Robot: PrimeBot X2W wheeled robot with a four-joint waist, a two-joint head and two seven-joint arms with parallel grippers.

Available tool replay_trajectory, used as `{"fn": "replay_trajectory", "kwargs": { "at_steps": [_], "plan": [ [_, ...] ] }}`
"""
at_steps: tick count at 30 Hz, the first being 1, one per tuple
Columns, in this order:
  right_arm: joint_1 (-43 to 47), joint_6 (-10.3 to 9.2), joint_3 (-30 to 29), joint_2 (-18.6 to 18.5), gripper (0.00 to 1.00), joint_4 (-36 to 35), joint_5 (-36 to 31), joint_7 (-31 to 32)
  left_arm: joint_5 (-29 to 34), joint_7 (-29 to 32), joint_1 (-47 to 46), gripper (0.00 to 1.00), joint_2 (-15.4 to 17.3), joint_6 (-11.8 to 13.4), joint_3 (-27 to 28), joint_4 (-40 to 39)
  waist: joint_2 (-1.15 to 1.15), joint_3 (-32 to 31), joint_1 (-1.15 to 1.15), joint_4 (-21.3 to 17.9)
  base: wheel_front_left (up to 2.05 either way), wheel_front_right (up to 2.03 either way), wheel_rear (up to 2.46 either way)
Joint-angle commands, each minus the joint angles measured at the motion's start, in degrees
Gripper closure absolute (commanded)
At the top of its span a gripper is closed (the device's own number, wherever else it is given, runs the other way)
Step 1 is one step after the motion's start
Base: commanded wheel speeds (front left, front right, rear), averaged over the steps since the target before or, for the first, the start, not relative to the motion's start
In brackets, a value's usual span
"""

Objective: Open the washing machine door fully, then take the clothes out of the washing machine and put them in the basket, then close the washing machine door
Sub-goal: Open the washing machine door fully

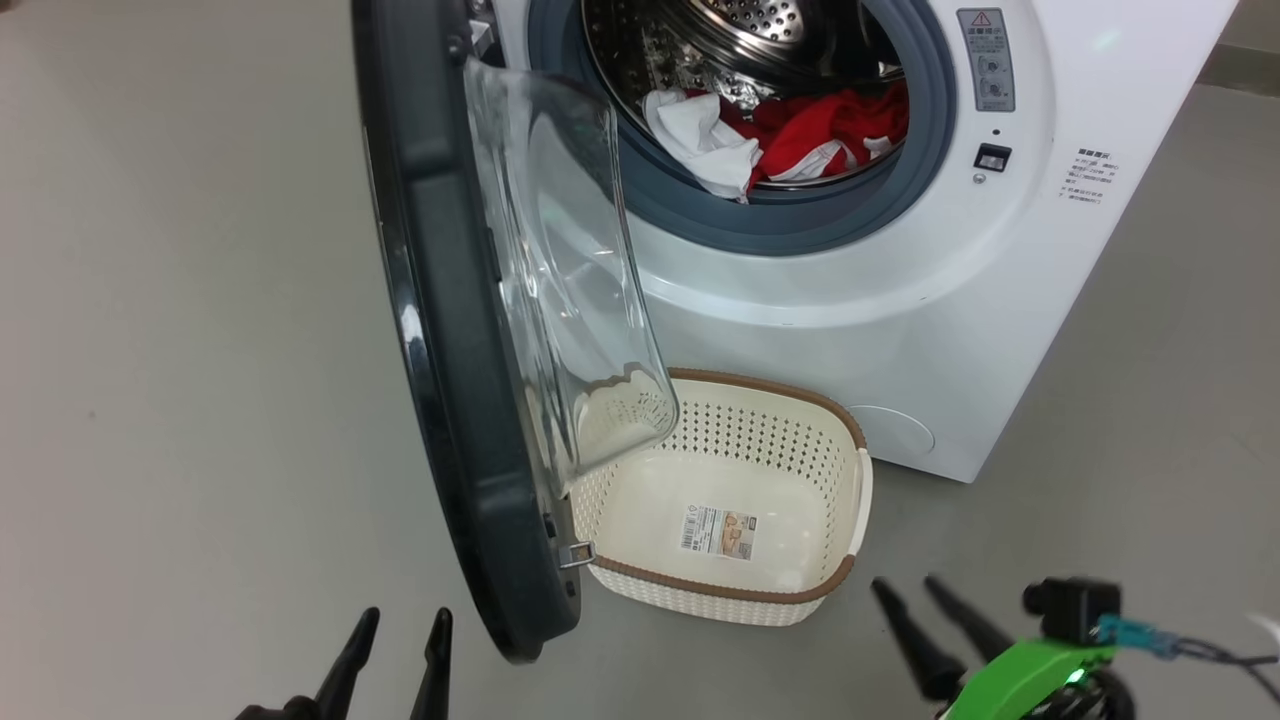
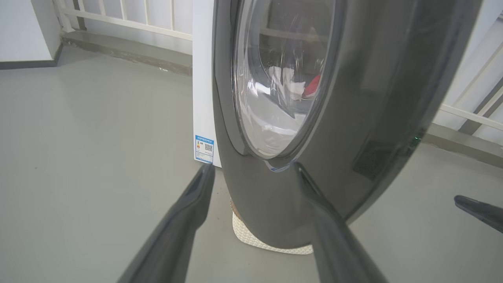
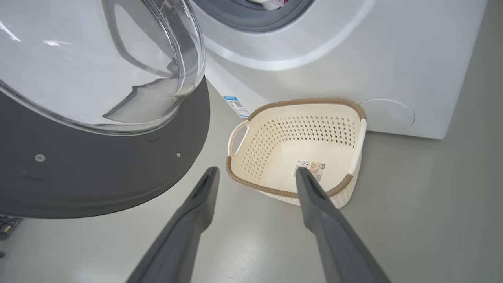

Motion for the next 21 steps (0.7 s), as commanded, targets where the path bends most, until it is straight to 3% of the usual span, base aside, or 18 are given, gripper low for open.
{"fn": "replay_trajectory", "kwargs": {
  "at_steps": [1,7,12,16,21],
  "plan": [
    [-0.8,0.43,-3.0,-0.1,0.0,-2.2,-4.7,-0.8,0.8,-0.7,-1.2,0.0,0.3,-0.3,2.1,-1.1,0.0,0.0,0.0,-0.1,0.0,0.0,0.0],
    [4.5,0.43,-16.1,3.6,0.0,-9.6,-20.9,-0.8,0.8,-0.7,-1.1,0.0,0.3,-0.3,2.3,-1.2,0.0,0.0,0.0,-0.2,0.0,0.0,0.0],
    [8.2,0.43,-21.7,6.1,0.0,-16.2,-31.4,-0.8,0.9,-0.7,-1.0,0.0,0.3,-0.3,2.3,-1.4,0.0,-0.1,0.0,-0.3,0.0,0.0,0.0],
    [10.8,0.43,-24.8,7.6,0.0,-20.3,-37.2,-0.8,1.1,-0.7,-1.0,0.0,0.3,-0.3,2.1,-1.5,0.0,-0.1,0.0,-0.2,0.0,0.0,0.0],
    [12.7,0.43,-26.2,8.8,0.0,-21.6,-39.5,-0.8,1.1,-0.7,-1.1,0.0,0.3,-0.3,2.0,-1.6,0.0,0.0,0.0,0.0,0.0,0.0,0.0]
  ]
}}
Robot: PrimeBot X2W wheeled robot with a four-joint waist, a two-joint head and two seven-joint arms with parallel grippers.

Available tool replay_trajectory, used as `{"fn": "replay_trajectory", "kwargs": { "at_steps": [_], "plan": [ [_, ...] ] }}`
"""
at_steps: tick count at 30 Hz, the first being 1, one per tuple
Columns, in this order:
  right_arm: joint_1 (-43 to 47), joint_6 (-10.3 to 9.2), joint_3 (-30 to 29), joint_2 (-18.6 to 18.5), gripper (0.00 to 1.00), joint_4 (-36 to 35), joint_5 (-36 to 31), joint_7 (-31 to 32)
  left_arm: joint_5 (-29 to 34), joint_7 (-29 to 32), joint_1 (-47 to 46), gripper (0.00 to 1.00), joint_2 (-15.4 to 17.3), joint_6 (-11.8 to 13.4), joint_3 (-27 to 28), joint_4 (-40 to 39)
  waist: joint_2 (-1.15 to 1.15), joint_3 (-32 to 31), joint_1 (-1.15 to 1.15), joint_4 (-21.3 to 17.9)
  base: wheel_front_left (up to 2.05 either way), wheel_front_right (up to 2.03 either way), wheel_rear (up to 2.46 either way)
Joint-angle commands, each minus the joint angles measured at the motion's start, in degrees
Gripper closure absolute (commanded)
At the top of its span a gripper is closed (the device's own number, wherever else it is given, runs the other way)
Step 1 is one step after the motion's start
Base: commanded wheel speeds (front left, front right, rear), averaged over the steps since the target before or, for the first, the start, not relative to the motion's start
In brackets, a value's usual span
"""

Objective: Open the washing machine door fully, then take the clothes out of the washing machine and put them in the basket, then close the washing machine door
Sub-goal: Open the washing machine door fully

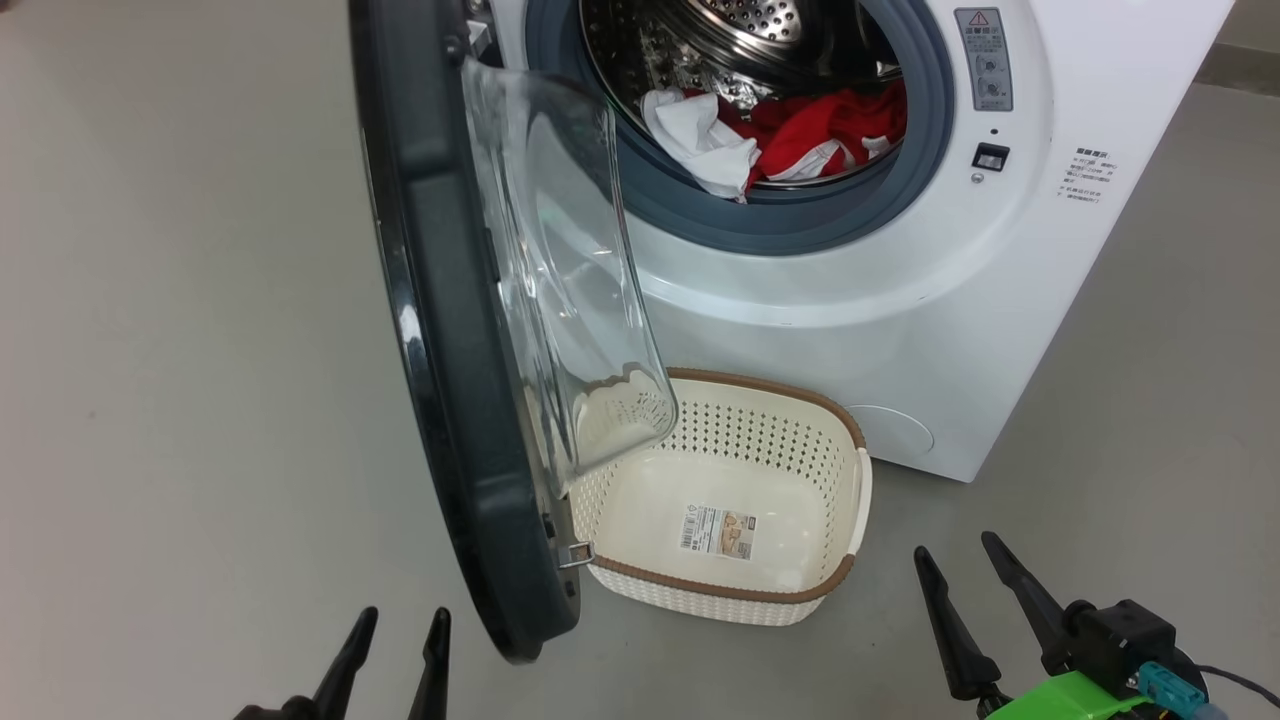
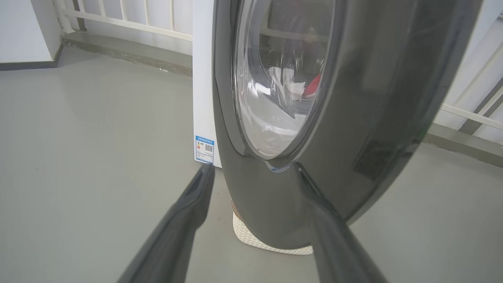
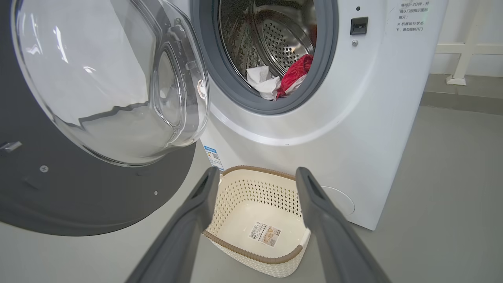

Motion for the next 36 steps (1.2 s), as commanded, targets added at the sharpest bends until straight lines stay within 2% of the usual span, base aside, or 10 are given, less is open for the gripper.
{"fn": "replay_trajectory", "kwargs": {
  "at_steps": [1,13,14,15,16,22,28,32,36],
  "plan": [
    [-0.4,0.43,0.7,-0.1,0.0,-1.6,-0.9,-0.6,0.7,-0.7,-1.2,0.0,0.3,-0.3,1.8,-1.5,0.0,0.1,0.0,0.0,0.0,0.0,0.0],
    [-0.1,0.43,-0.1,1.1,0.0,-1.4,-1.8,-0.6,0.7,-0.7,-1.4,0.0,0.3,-0.3,2.1,-1.8,0.0,0.1,0.0,-0.1,0.0,0.0,0.0],
    [-0.1,0.43,-0.2,1.2,0.0,-1.4,-1.8,-0.6,0.4,-0.7,-1.4,0.03,0.3,-0.3,2.1,-1.8,0.0,0.1,0.0,-0.1,0.0,0.0,0.0],
    [-0.1,0.43,-0.2,1.2,0.0,-1.4,-1.8,-0.6,0.2,-0.7,-1.5,0.69,0.3,-0.3,2.2,-2.0,0.0,0.1,0.0,0.0,0.0,0.0,0.0],
    [-0.2,0.43,-0.3,1.2,0.0,-1.5,-1.9,-0.6,0.0,-0.7,-1.6,0.99,0.3,-0.3,2.4,-2.3,0.0,0.1,0.0,0.0,0.0,0.0,0.0],
    [-0.2,0.43,-0.4,1.4,0.0,-1.6,-1.9,-0.6,-2.5,-0.7,-2.9,1.0,0.3,-0.3,5.3,-5.8,0.0,0.0,0.0,0.1,0.0,0.0,0.0],
    [-0.3,0.43,-0.4,1.6,0.0,-1.8,-1.7,-0.6,-3.7,-0.7,-6.2,1.0,0.3,-0.3,9.4,-16.1,0.0,0.2,0.0,0.0,0.0,0.0,0.0],
    [-0.6,0.43,-0.6,1.7,0.0,-1.9,-1.7,-0.6,-4.5,-0.7,-7.4,1.0,0.3,-0.3,8.0,-22.7,0.0,0.3,0.0,-0.1,0.0,0.0,0.0],
    [-1.1,0.43,-0.4,1.7,0.0,-2.3,-1.3,-0.6,-3.2,-0.7,-7.2,1.0,0.3,-0.3,3.2,-26.7,0.0,0.7,0.0,-0.6,0.0,0.0,0.0]
  ]
}}
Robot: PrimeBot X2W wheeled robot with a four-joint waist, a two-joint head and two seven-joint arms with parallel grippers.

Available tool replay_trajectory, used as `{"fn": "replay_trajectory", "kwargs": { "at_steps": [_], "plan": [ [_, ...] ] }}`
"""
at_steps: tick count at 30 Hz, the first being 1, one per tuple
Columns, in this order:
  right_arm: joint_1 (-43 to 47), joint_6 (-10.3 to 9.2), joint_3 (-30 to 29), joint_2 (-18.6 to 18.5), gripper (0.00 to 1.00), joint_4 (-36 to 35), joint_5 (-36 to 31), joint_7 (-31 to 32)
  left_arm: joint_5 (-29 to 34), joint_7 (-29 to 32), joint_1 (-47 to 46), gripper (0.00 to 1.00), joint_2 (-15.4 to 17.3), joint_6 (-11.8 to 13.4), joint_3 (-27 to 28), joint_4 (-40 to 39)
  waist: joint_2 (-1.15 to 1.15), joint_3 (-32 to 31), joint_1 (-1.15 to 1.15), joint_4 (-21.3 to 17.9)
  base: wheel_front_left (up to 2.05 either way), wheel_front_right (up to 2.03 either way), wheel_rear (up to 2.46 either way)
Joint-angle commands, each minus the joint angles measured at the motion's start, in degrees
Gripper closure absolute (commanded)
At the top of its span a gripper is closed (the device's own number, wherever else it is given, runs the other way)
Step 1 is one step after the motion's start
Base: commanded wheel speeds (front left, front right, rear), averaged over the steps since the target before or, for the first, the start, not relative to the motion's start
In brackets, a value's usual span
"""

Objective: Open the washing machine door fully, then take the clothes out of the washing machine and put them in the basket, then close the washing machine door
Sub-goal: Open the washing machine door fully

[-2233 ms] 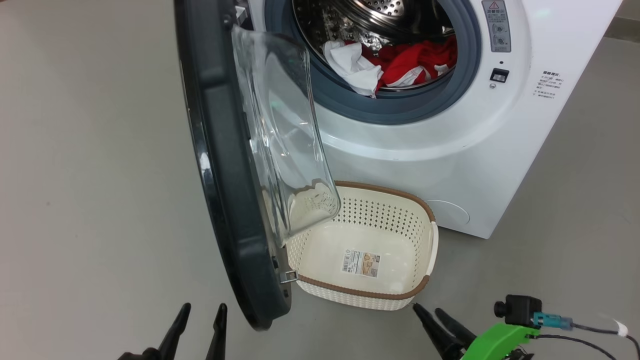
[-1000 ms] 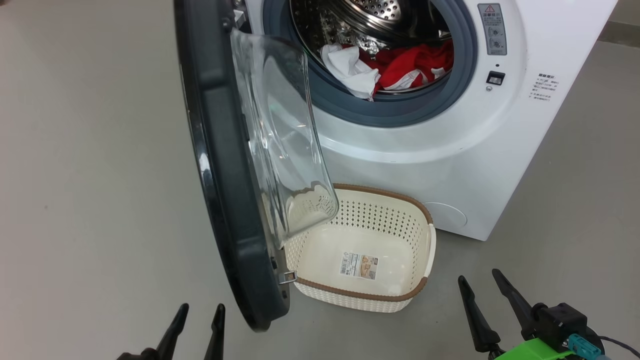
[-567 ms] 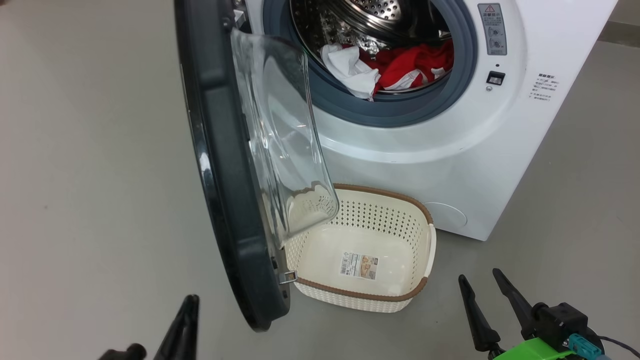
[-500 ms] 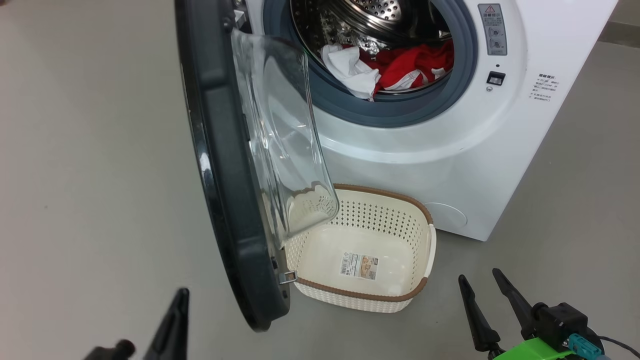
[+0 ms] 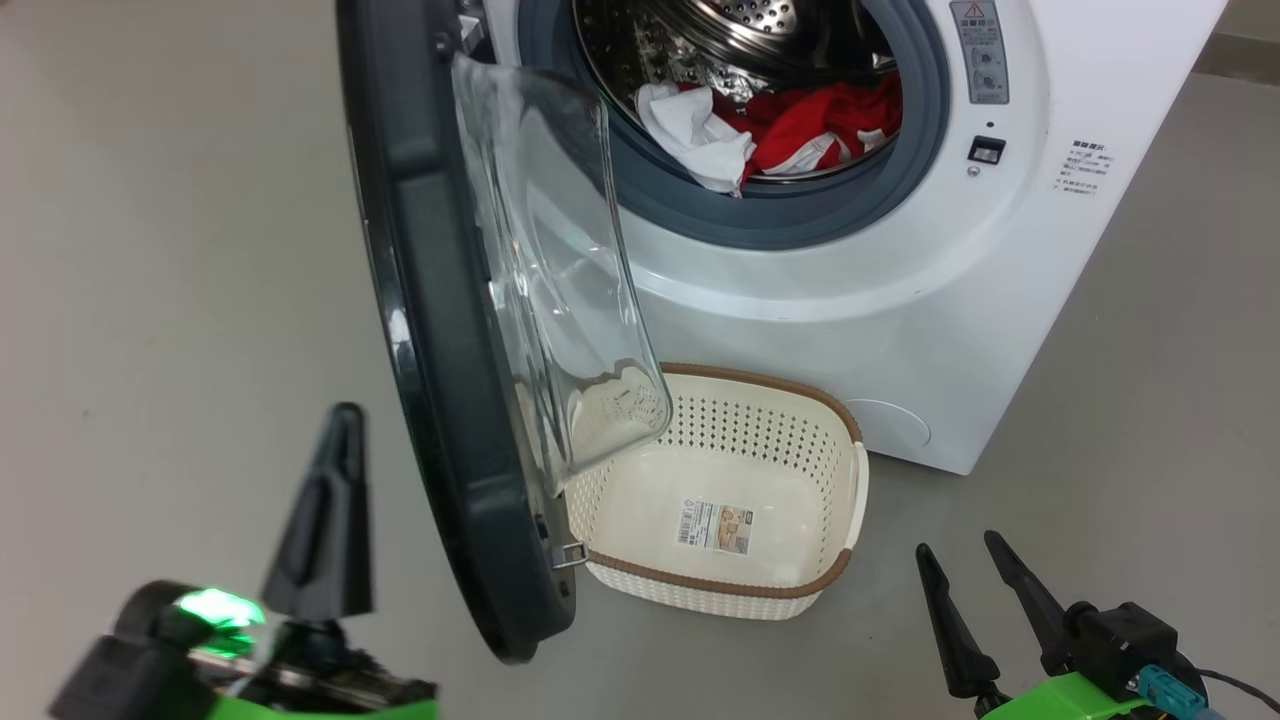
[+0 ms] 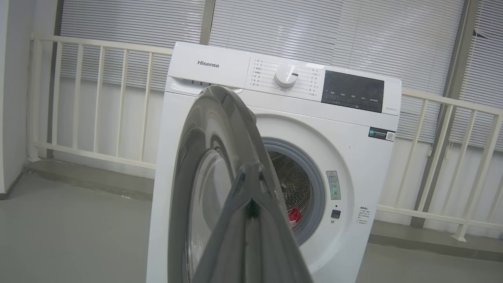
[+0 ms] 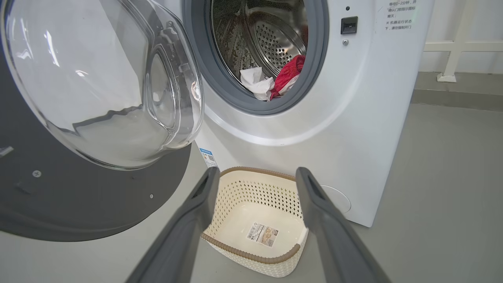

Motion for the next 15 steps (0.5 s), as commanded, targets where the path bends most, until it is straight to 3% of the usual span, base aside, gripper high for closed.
{"fn": "replay_trajectory", "kwargs": {
  "at_steps": [1,5,15],
  "plan": [
    [-2.0,0.43,1.3,-0.1,0.0,-1.6,0.1,-0.5,0.3,-0.3,-1.1,1.0,0.5,-0.3,0.0,-2.3,0.0,0.3,0.0,-0.2,0.0,0.0,0.0],
    [-2.4,0.43,1.4,0.0,0.0,-1.8,0.1,-0.5,3.6,-0.3,-0.3,1.0,0.5,-0.3,-8.6,-2.6,0.0,0.8,0.0,-0.3,0.0,0.0,0.0],
    [-2.5,0.43,2.0,0.0,0.0,-1.8,0.0,-0.5,1.2,-0.3,1.8,1.0,0.5,-0.3,-15.3,10.0,0.0,1.2,0.0,-0.6,0.0,0.0,0.0]
  ]
}}
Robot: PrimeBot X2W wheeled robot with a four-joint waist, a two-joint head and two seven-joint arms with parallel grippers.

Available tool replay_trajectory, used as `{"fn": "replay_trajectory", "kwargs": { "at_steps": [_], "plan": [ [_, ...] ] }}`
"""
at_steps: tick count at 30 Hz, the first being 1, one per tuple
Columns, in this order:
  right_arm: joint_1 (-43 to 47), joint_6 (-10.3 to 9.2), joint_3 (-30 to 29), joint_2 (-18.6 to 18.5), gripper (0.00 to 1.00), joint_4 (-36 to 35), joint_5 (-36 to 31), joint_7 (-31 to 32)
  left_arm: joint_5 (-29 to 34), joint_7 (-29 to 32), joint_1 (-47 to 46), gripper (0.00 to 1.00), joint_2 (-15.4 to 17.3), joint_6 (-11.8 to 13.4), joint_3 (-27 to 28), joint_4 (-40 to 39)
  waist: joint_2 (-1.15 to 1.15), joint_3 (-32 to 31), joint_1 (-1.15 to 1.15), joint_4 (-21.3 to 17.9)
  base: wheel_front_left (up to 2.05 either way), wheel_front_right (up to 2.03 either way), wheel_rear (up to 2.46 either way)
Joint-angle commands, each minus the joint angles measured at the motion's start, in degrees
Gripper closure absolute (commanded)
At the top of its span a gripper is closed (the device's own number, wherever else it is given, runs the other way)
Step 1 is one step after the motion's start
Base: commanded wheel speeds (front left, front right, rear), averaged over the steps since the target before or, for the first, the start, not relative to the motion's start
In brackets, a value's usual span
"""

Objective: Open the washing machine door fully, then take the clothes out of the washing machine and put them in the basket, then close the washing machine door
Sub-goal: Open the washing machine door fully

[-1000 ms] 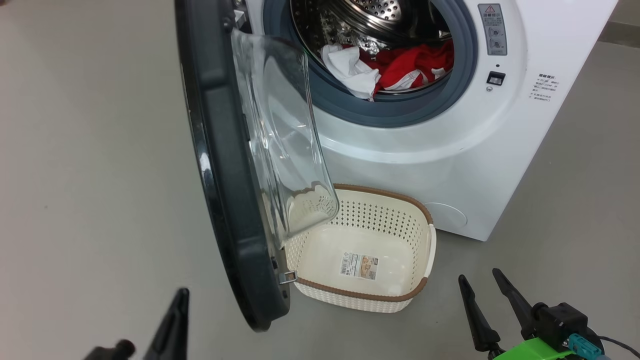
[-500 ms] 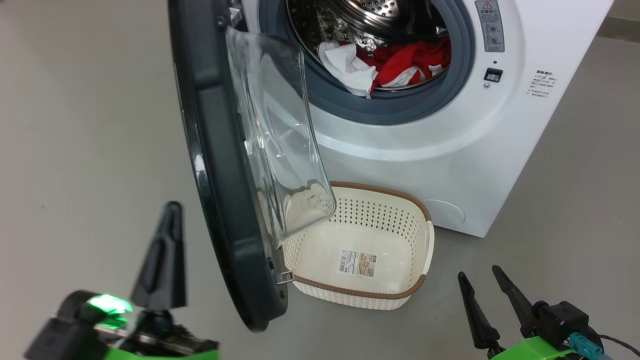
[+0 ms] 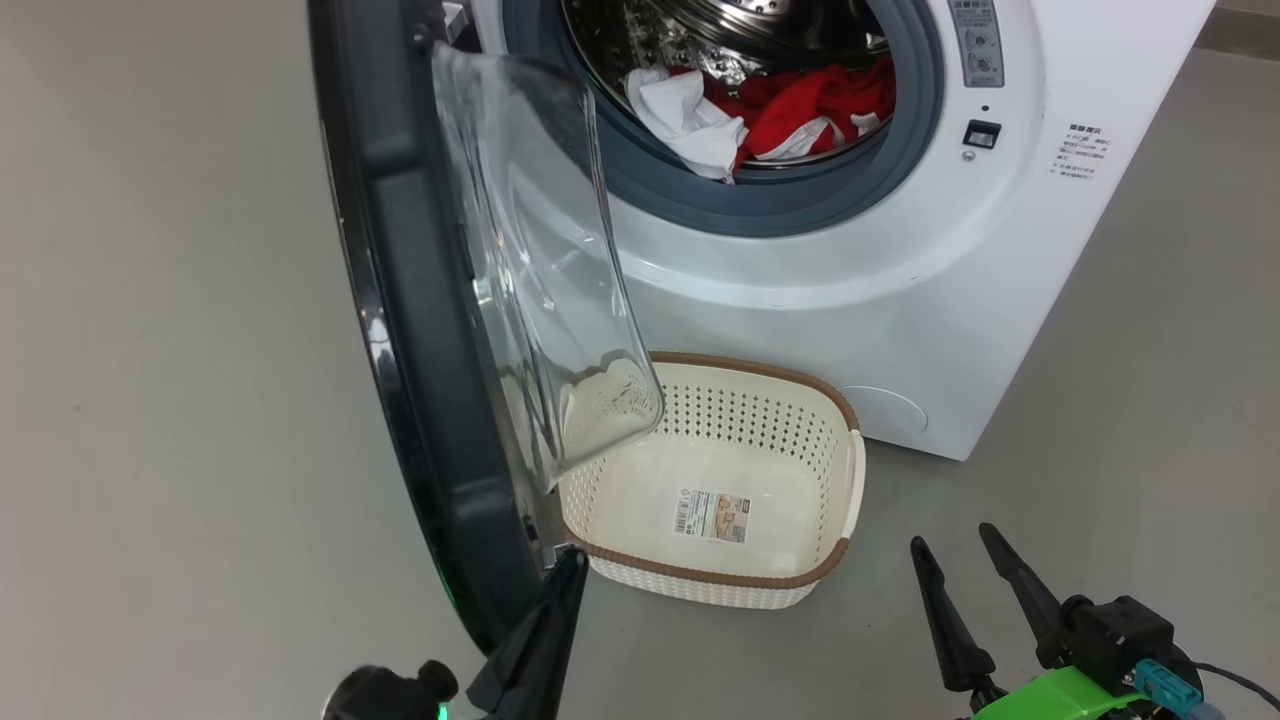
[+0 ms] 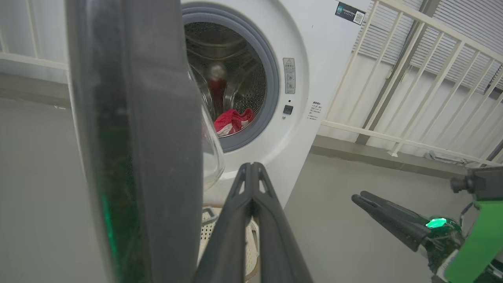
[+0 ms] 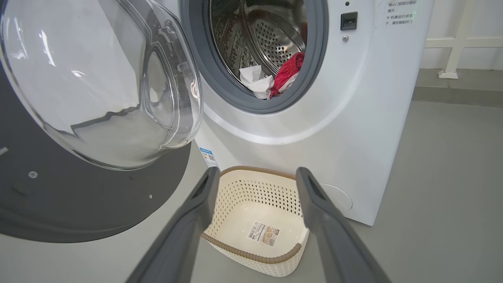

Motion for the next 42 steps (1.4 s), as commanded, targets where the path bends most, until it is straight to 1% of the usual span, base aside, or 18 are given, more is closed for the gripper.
{"fn": "replay_trajectory", "kwargs": {
  "at_steps": [1,5,9,12,19,21,22,25,34,35,39,42],
  "plan": [
    [-2.0,0.43,1.7,0.0,0.0,-1.4,0.1,-0.5,-0.9,-0.3,-0.7,1.0,0.3,-0.3,1.9,0.8,0.0,0.0,0.0,-0.1,0.0,0.0,0.0],
    [-2.0,0.43,1.8,0.0,0.0,-1.3,0.3,-0.5,-1.8,-0.3,-1.6,1.0,0.3,-0.3,3.1,5.0,0.0,0.1,0.0,-0.1,0.0,0.0,0.0],
    [-2.0,0.43,1.8,0.0,0.0,-1.3,0.2,-0.5,-2.7,-0.3,-2.4,1.0,0.3,-0.3,4.2,6.7,0.0,0.1,0.0,-0.1,0.0,0.0,0.0],
    [-1.8,0.43,1.8,0.0,0.0,-1.5,0.2,-0.5,-4.6,-0.3,-2.6,1.0,0.3,-0.3,5.4,7.6,0.0,-0.1,0.0,0.0,0.0,0.0,0.0],
    [-1.6,0.43,1.9,0.0,0.0,-1.6,0.4,-0.5,-4.1,-0.3,-2.4,1.0,0.3,0.1,10.8,9.1,0.0,-0.2,0.0,0.4,0.0,0.0,0.0],
    [-1.5,0.43,2.0,0.0,0.0,-1.7,0.3,-0.5,-3.6,-0.3,-2.1,1.0,0.3,0.6,12.6,8.9,0.0,-0.2,0.0,0.6,0.0,0.0,0.0],
    [-1.5,0.43,2.0,0.0,0.0,-1.8,0.3,-0.5,-3.2,-0.3,-2.0,1.0,0.3,0.9,14.7,8.8,0.0,-0.1,0.0,0.8,0.0,0.0,0.0],
    [-1.6,0.43,2.1,0.0,0.0,-1.9,0.2,-0.5,-2.6,-0.3,-2.0,1.0,0.3,1.2,18.3,8.9,0.0,0.2,0.0,1.0,0.0,0.0,0.0],
    [-2.7,0.43,2.3,-0.1,0.0,-2.4,-0.6,-0.5,0.2,-0.3,-4.6,1.0,0.3,0.7,29.9,11.2,0.0,2.1,0.0,0.7,0.0,0.0,0.0],
    [-2.7,0.43,2.3,-0.1,0.0,-2.4,-0.6,-0.5,0.2,-0.3,-4.6,1.0,0.3,0.7,29.9,11.2,0.0,2.1,0.0,0.7,0.0,0.0,0.0],
    [-3.2,0.43,2.2,-0.2,0.0,-2.5,-0.9,-0.5,1.7,-0.3,-6.6,1.0,0.4,0.3,34.8,13.1,0.0,3.1,0.0,0.2,0.0,0.0,0.0],
    [-3.6,0.43,2.2,-0.3,0.0,-2.6,-1.2,-0.5,2.8,-0.3,-8.4,1.0,1.1,0.0,37.9,14.9,0.0,3.9,0.0,-0.3,0.0,0.0,0.0]
  ]
}}
